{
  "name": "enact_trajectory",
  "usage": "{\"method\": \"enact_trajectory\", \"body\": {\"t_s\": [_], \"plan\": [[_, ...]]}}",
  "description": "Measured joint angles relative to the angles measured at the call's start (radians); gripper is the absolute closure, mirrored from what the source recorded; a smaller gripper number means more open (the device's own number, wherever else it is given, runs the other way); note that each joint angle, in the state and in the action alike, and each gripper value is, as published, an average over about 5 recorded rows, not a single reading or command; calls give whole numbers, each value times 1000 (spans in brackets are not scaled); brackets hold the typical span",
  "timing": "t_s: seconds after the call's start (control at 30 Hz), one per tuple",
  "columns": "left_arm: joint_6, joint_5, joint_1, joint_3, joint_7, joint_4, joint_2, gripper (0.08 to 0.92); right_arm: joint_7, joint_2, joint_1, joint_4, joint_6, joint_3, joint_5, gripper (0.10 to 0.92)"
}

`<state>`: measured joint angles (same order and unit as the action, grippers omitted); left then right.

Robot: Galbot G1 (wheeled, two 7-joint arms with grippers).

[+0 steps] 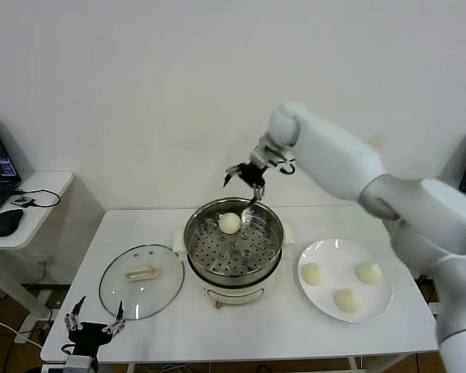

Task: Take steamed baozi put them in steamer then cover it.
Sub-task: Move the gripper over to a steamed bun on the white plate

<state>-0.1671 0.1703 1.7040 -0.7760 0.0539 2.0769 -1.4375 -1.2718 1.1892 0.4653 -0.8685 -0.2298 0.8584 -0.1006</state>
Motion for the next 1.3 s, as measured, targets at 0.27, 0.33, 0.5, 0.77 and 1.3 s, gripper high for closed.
{"method": "enact_trajectory", "body": {"t_s": [0.27, 0.33, 0.5, 0.77, 1.3], "plan": [[-32, -22, -5, 10, 11, 21, 21, 177, -39, -234, 39, -212, 378, 20, -74, 203], [-37, -24, -7, 13, 14, 24, 24, 177, -48, -296, 38, -268, 447, 22, -77, 203], [-47, -26, -8, 22, 17, 35, 26, 177, -60, -438, -16, -405, 567, 3, -56, 203], [-50, -29, 5, 28, 8, 53, 36, 177, -39, -553, -233, -537, 641, -107, 47, 203], [-51, -25, 20, 13, 4, 44, 20, 177, 64, -469, -527, -510, 651, -242, 200, 203]]}}
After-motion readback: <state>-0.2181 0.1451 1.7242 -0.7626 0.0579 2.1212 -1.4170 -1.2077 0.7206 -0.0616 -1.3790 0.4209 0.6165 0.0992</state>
